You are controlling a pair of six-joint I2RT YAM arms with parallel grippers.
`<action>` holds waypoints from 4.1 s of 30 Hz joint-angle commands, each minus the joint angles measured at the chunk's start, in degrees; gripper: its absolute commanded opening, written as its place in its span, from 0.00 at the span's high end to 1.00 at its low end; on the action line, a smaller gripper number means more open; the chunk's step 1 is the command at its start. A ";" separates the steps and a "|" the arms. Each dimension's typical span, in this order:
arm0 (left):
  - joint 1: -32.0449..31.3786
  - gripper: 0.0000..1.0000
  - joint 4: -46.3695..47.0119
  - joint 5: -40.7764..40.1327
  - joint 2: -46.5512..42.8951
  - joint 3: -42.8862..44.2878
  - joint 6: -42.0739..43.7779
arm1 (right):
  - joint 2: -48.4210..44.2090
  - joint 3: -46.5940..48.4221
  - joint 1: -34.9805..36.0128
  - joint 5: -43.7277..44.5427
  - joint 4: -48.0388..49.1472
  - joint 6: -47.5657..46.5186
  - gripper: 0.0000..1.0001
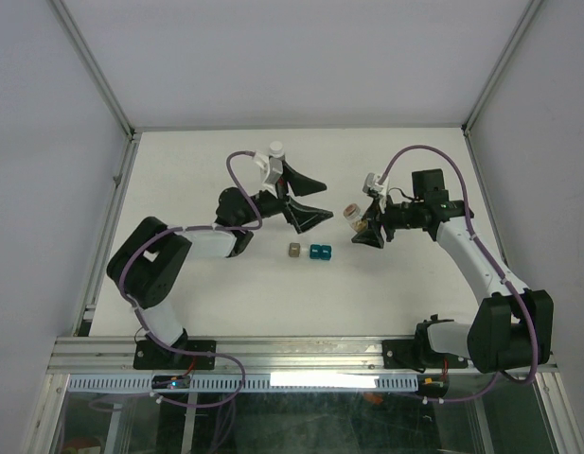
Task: Sort the pills into containers
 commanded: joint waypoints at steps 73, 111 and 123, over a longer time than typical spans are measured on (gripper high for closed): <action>-6.76 0.49 -15.96 -9.63 5.01 12.04 -10.20 | 1.44 1.80 0.67 1.51 -0.93 -2.37 1.00; 0.84 0.01 11.69 3.31 -3.68 -8.48 11.54 | 0.61 2.32 -0.70 -5.20 -6.48 -8.42 1.00; 0.90 0.05 15.31 10.32 -0.88 -9.33 17.23 | 0.48 2.27 -0.65 -6.45 -7.93 -10.41 1.00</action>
